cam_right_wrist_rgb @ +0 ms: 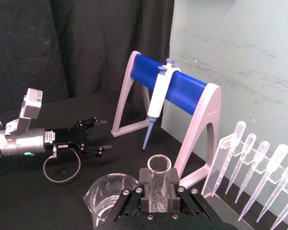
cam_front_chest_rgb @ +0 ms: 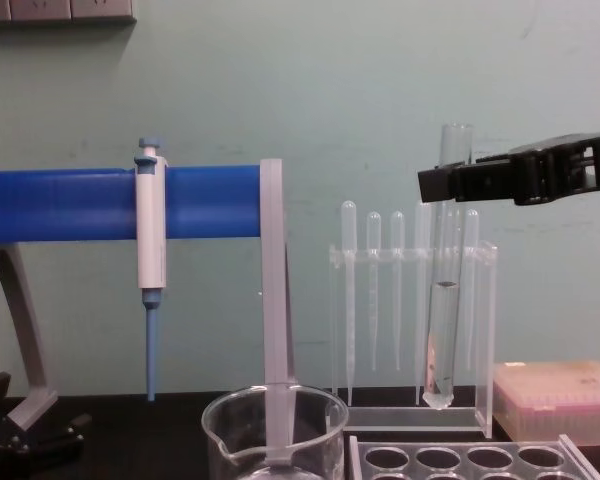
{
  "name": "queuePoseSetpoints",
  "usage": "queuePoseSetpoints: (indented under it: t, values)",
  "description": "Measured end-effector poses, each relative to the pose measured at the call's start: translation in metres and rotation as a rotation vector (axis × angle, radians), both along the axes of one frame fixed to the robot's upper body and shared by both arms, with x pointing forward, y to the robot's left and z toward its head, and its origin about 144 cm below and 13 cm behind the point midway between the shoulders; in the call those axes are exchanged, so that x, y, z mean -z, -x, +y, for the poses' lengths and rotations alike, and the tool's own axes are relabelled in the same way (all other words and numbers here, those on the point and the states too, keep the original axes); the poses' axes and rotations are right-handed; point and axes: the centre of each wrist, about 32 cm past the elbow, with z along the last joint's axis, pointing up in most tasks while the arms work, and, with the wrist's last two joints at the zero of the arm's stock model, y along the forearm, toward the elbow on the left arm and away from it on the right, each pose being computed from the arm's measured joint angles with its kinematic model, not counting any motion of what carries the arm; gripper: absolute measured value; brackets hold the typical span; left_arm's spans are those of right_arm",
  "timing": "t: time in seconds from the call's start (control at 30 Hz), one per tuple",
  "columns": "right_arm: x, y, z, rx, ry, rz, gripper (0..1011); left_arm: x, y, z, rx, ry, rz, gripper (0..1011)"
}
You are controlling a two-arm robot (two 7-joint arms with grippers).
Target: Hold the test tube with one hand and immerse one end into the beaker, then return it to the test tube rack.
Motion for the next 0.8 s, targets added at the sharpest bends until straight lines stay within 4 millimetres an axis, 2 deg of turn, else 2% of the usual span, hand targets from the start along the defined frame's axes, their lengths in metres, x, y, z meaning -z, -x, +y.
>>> queuePoseSetpoints:
  t: [0.8]
  values:
    - [0.0000, 0.0000, 0.0000, 0.000, 0.000, 0.000, 227, 0.0000, 0.0000, 0.0000, 0.000, 0.000, 0.000, 1000]
